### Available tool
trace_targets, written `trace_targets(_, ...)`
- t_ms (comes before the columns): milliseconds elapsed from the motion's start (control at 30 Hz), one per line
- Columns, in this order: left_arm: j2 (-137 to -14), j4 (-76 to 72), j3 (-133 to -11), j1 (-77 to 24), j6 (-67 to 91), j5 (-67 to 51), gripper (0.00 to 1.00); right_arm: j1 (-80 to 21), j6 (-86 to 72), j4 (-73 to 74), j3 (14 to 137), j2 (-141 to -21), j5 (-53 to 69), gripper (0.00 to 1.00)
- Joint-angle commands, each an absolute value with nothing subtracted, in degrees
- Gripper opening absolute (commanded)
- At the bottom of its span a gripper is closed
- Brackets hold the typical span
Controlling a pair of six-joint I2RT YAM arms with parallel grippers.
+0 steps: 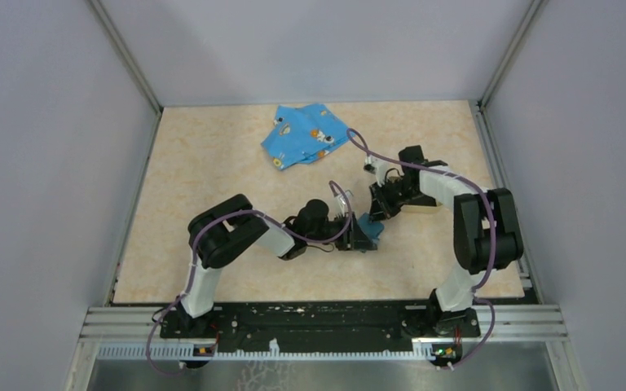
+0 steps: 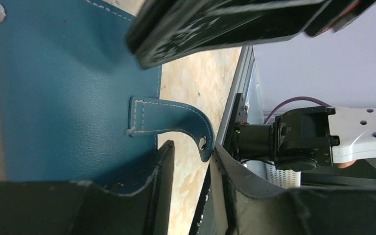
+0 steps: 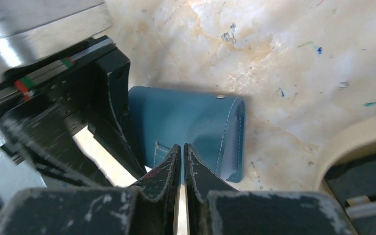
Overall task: Put the credit cards into the card holder
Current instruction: Close the card holder at the center of the board.
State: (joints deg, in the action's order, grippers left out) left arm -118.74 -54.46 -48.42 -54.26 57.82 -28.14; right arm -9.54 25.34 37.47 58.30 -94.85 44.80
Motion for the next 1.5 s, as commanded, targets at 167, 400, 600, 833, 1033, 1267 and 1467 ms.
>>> trace_targets(167, -113.51, -58.28, -45.36, -56.14, 58.01, -31.29, 0.54, -11.65, 26.37, 39.47, 61.18, -98.62, 36.05, 0.05)
trace_targets(400, -104.94, -59.35, -39.55, -56.51, 54.11, -34.23, 0.62, -11.68, 26.85, 39.86, 61.26, -98.70, 34.93, 0.05)
trace_targets(600, -92.24, -40.18, -35.41, -55.50, 39.10, -24.45, 0.62, -11.64, 27.73, 40.25, 61.42, -98.27, 35.92, 0.05)
trace_targets(833, -78.90, -28.89, -29.27, -53.35, 30.09, -5.43, 0.79, -11.69, 29.08, 41.02, 61.61, -98.52, 36.02, 0.06)
trace_targets(1033, -76.94, -33.06, -24.45, -49.21, 32.46, -6.86, 0.99, -11.78, 29.95, 41.33, 61.66, -98.49, 35.82, 0.06)
trace_targets(1267, -85.97, -45.55, -22.35, -43.77, 41.49, -21.21, 0.99, -11.80, 30.17, 41.39, 61.61, -98.84, 35.38, 0.06)
trace_targets(1467, -90.49, -46.82, -23.72, -43.08, 43.37, -24.21, 0.98, -11.87, 30.40, 41.50, 61.68, -98.92, 35.28, 0.06)
